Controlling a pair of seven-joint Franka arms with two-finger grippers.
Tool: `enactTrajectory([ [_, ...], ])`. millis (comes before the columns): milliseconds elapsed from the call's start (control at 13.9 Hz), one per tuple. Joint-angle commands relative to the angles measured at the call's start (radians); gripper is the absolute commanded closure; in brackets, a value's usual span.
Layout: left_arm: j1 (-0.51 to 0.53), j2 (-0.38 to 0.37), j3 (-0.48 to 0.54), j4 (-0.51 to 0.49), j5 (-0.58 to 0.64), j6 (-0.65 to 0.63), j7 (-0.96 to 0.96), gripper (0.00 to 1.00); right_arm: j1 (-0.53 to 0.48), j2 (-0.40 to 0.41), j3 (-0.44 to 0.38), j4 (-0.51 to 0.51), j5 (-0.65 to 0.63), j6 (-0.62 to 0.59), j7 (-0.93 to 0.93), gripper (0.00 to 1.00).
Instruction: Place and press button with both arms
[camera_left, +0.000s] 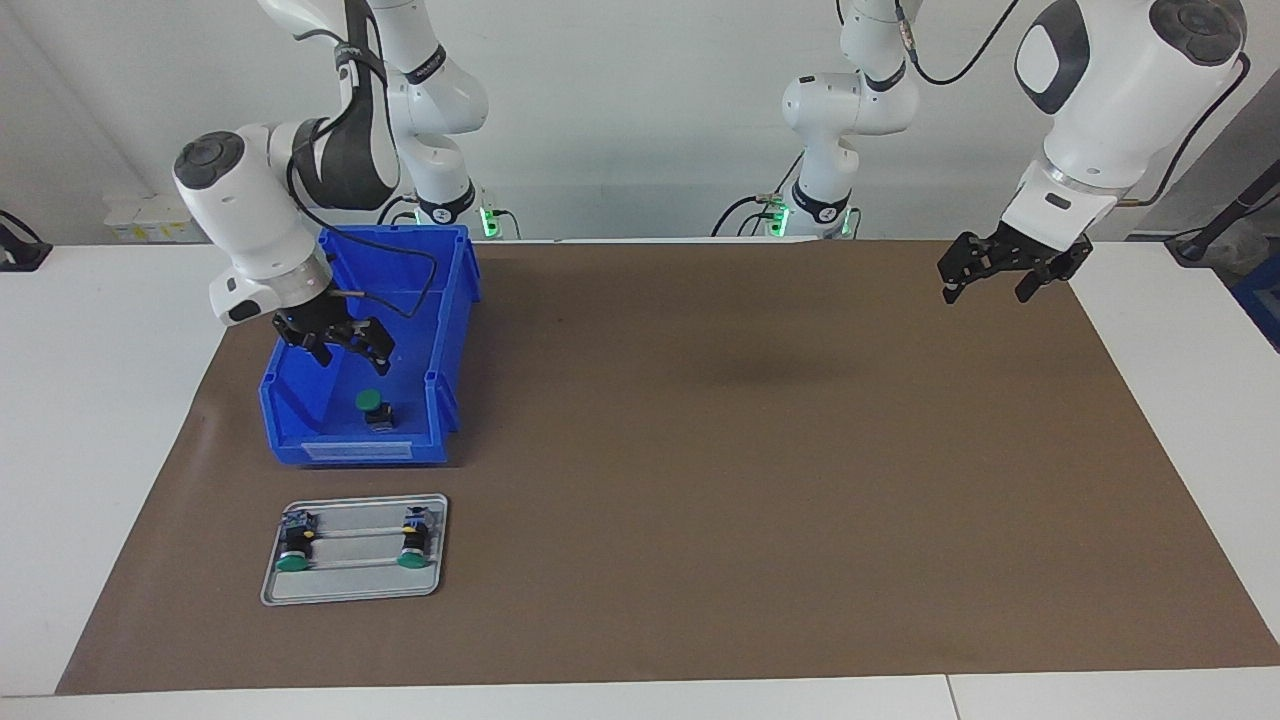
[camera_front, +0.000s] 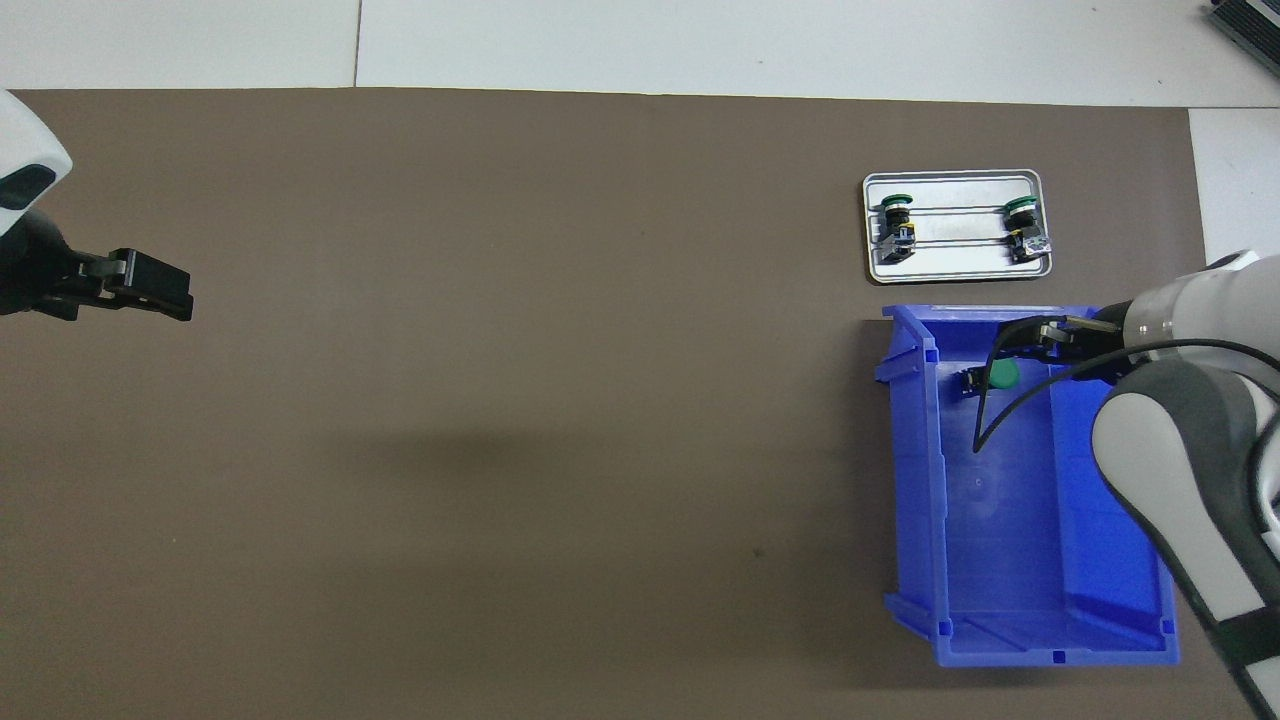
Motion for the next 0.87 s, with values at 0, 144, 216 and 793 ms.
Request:
enactTrajectory([
  [0,0.010,-0.029,-0.008,-0.035,0.019,0.009,0.008,0.00,0.016,0.016,0.011,0.145,-0.066,-0.135,-0.021,0.02],
  [144,0.010,-0.029,-0.008,-0.035,0.019,0.009,0.008,0.00,0.027,0.038,0.011,0.255,-0.076,-0.220,-0.017,0.02],
  [216,0.010,-0.029,-0.008,-0.035,0.019,0.009,0.008,0.00,0.029,0.054,0.011,0.321,-0.079,-0.264,-0.017,0.02],
  [793,0.010,-0.029,-0.008,-0.035,0.019,0.009,0.008,0.00,0.066,0.062,0.014,0.447,-0.085,-0.444,-0.018,0.00],
])
